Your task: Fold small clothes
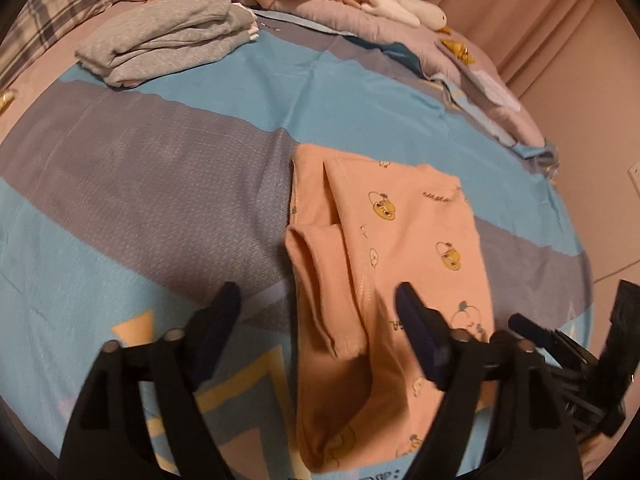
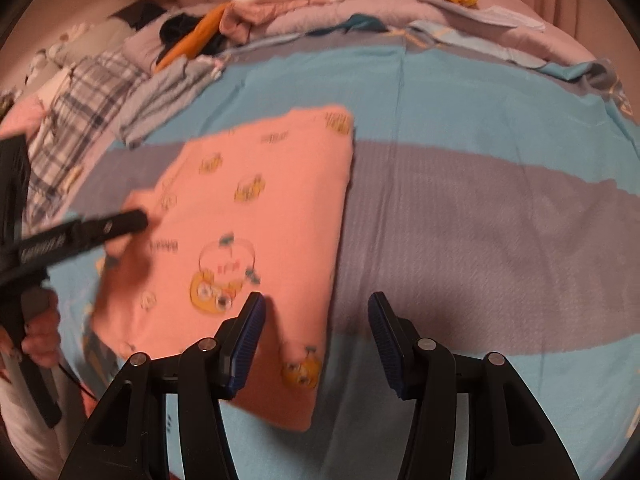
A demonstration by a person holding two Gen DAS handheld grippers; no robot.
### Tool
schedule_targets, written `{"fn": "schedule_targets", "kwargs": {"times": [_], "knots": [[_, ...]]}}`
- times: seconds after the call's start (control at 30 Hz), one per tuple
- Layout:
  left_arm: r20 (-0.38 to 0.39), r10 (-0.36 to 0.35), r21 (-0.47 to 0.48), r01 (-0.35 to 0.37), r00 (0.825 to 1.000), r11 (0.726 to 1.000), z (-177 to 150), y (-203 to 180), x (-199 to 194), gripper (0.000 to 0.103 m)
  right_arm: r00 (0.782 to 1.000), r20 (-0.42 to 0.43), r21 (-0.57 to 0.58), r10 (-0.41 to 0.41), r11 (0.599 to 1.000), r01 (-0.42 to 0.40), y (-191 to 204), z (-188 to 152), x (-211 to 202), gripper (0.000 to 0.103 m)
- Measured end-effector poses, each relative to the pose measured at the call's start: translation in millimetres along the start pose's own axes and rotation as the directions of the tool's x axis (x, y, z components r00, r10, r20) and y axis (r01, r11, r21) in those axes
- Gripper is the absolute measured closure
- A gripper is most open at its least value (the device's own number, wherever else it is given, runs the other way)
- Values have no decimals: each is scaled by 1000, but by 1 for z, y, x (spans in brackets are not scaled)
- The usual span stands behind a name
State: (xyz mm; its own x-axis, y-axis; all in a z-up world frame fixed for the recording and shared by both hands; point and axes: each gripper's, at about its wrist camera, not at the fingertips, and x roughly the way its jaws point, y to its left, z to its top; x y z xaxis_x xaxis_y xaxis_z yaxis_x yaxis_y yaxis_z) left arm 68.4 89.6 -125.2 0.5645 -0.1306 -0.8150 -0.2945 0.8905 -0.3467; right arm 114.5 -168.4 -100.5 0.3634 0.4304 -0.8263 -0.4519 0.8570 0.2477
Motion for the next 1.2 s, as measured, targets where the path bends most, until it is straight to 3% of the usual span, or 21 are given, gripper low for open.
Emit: {"fn": "schedule_targets", "kwargs": {"times": [0.13, 0.33, 0.47, 0.5, 0.53, 0.57, 0.6, 0.63, 0.8, 0.97, 1.2], "knots": [[-21, -30, 6, 30, 999, 1000, -7, -4, 4, 14, 999, 3, 38, 46, 998, -46, -5, 10, 8, 30], [-90, -52, 2, 53, 995, 999, -16, -10, 26, 14, 992, -60, 68, 115, 992, -111, -2, 13, 37, 30], [-87, -71, 11, 72, 994, 997, -17, -15, 35, 16, 986, -63, 79, 151, 986, -146, -1, 15, 42, 30], [-85, -76, 11, 78, 993, 997, -17, -16, 37, 19, 985, -63, 82, 161, 984, -156, 0, 16, 44, 30], [-85, -83, 14, 84, 993, 996, -17, -18, 39, 30, 983, -63, 82, 170, 983, -165, 0, 16, 44, 31], [-89, -101, 19, 103, 991, 995, -17, -21, 40, 38, 981, -63, 79, 184, 981, -179, 1, 16, 46, 38], [-95, -116, 19, 119, 989, 993, -17, -23, 42, 52, 980, -65, 80, 190, 980, -184, 0, 16, 47, 46], [-97, -125, 22, 128, 987, 992, -18, -27, 42, 60, 980, -65, 79, 186, 980, -180, 0, 16, 48, 48], [-14, -10, 93, 11, 1000, 996, -26, -51, 33, 70, 981, -40, 68, 192, 980, -189, 2, 16, 42, 74], [92, 40, 170, -55, 995, 984, -34, -77, 12, 74, 982, -11, 30, 188, 982, -187, 7, 19, 28, 78], [206, 30, 252, -82, 978, 964, -40, -110, -3, 74, 988, 63, -29, 142, 990, -141, 4, 28, -6, 78]]}}
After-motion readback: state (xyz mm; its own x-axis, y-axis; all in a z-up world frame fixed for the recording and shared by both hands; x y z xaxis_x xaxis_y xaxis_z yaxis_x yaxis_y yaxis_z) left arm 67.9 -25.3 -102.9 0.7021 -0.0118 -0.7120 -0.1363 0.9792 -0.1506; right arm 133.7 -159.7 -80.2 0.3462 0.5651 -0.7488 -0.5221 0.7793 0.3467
